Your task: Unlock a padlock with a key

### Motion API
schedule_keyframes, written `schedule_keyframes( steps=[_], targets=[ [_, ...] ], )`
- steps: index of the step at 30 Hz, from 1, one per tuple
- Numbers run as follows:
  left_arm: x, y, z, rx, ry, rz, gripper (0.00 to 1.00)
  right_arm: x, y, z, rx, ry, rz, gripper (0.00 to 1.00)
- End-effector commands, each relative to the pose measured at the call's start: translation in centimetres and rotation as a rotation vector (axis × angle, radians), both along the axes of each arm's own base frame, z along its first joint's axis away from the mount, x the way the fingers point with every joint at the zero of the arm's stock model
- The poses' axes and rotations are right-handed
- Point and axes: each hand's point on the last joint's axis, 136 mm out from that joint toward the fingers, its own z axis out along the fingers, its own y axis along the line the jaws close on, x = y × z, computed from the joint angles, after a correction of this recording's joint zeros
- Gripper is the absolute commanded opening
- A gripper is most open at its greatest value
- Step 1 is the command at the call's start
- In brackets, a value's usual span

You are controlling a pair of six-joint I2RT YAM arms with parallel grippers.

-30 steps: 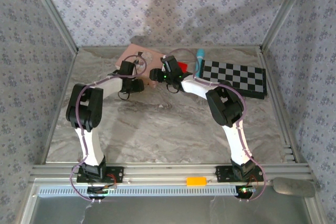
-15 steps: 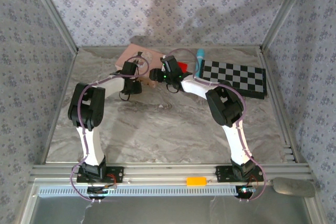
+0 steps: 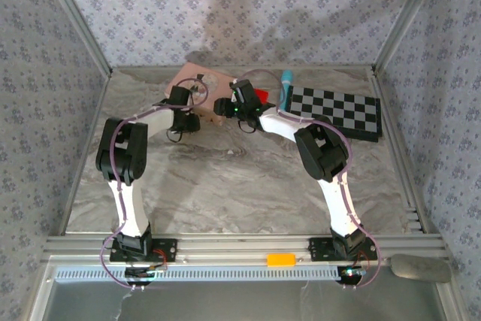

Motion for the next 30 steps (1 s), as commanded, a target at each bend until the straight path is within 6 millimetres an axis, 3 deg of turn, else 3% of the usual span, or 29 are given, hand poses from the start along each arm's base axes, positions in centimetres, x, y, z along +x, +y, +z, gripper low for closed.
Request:
schedule_keyframes(
  steps=[1, 5, 7, 17, 26, 30],
  targets=[
    [1.5, -0.2, -0.1, -0.033, -0.025, -0.004, 0.35, -0.7, -0.3, -2.9, -0.048, 0.067, 0.016, 0.53],
    [1.0, -0.6, -0.2, -0.080, -0.023, 0.013, 0.14, -0.7, -0.3, -3.0, -0.048, 0.069, 0.015, 0.53],
    [0.8, -0.6, 0.0, -0.105, -0.034, 0.034, 0.08, -0.7, -0.3, -3.1, -0.050, 0.070, 0.016, 0.53],
    [0.6, 1.4, 2.0, -0.167, -0.137, 0.234, 0.07, -0.8, -0.6, -3.3, -0.057, 0.080, 0.005, 0.53],
    [2.1, 3.4, 2.6, -0.263, -0.231, 0.482, 0.06, -0.9, -0.9, -3.5, -0.057, 0.088, -0.004, 0.52],
    [2.9, 3.3, 3.9, -0.304, -0.283, 0.474, 0.07, -0.8, -0.7, -3.5, -0.051, 0.092, -0.004, 0.52]
  ],
)
